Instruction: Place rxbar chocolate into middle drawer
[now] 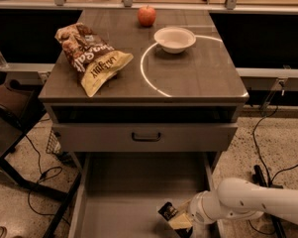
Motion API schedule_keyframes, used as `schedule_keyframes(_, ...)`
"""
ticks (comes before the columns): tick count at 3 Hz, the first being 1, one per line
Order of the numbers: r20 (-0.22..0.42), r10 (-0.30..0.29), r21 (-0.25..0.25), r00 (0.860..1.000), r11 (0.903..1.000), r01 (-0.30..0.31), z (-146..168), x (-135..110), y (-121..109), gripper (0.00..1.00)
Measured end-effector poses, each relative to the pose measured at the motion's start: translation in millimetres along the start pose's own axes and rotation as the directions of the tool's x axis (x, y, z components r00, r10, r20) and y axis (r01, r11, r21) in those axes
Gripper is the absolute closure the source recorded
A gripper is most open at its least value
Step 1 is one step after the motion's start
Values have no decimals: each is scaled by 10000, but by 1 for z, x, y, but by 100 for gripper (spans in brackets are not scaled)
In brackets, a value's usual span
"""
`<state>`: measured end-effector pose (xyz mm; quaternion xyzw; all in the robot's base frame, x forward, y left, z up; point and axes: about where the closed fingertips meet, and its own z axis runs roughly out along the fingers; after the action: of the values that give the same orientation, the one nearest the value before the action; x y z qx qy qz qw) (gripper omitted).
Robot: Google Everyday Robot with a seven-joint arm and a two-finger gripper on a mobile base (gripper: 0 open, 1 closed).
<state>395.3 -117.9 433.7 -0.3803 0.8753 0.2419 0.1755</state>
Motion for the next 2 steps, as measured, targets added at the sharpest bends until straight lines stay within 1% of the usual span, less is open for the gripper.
schedule_keyframes(1,208,-161,91,9997,9998,159,6,-21,-7,100)
schedule_keyframes(2,121,-211,213,9997,9996,209,20,-30,-12,100)
